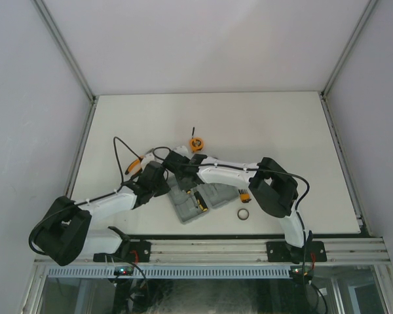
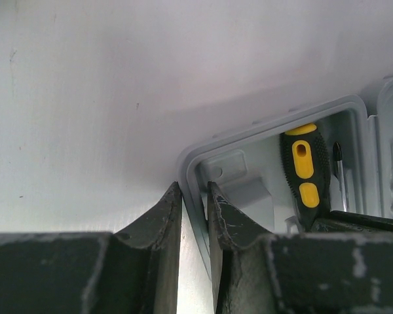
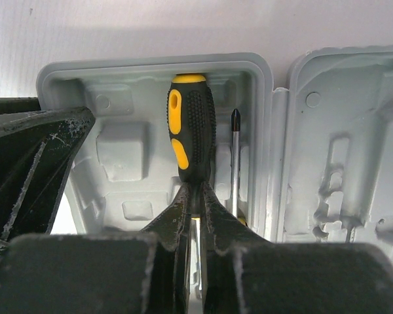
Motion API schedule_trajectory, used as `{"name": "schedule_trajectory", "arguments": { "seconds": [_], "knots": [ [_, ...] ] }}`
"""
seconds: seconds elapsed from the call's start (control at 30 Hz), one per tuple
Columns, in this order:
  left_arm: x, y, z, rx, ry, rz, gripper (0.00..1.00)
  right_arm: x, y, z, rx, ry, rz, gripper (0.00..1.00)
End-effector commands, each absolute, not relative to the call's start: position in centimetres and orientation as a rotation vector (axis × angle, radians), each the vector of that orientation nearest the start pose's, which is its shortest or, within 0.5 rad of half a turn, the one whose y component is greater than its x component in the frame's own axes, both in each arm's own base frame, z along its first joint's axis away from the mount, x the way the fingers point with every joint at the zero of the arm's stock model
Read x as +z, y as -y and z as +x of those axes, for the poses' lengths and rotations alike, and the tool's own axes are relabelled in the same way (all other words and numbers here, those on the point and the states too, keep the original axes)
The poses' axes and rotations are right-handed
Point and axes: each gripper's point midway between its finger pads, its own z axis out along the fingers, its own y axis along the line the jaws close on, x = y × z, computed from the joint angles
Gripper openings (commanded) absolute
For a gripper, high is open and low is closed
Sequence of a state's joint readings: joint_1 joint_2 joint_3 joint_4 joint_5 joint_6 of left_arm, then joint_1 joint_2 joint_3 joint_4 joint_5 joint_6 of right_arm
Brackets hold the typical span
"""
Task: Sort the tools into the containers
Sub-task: Adjust the screwdriver in the storage box.
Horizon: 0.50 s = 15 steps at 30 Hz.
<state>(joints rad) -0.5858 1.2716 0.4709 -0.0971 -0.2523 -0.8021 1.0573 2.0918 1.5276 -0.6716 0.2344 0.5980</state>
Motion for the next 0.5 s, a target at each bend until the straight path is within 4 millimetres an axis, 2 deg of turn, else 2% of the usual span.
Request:
{"name": "schedule_trajectory", "arguments": {
  "seconds": [0.0,0.27,0.4,0.47],
  "knots": [
    [2.5,19.1,24.0,-0.524,-2.465,-0.308,0.23,-9.8,-30.3,13.6,-0.227,-3.031,-0.746,0.0],
    [3.0,18.0,24.2,-0.451,-2.463,-0.309,0.26,-1.4,-35.3,18.1,0.245,-2.876,-0.637,0.0],
    [3.6,17.0,24.5,-0.418,-2.448,-0.338,0.29,2.6,-37.3,20.4,0.385,-2.79,-0.599,0.02],
    [4.0,16.5,24.7,-0.403,-2.44,-0.355,0.31,3.6,-37.8,21.2,0.421,-2.769,-0.588,0.04]
  ]
}}
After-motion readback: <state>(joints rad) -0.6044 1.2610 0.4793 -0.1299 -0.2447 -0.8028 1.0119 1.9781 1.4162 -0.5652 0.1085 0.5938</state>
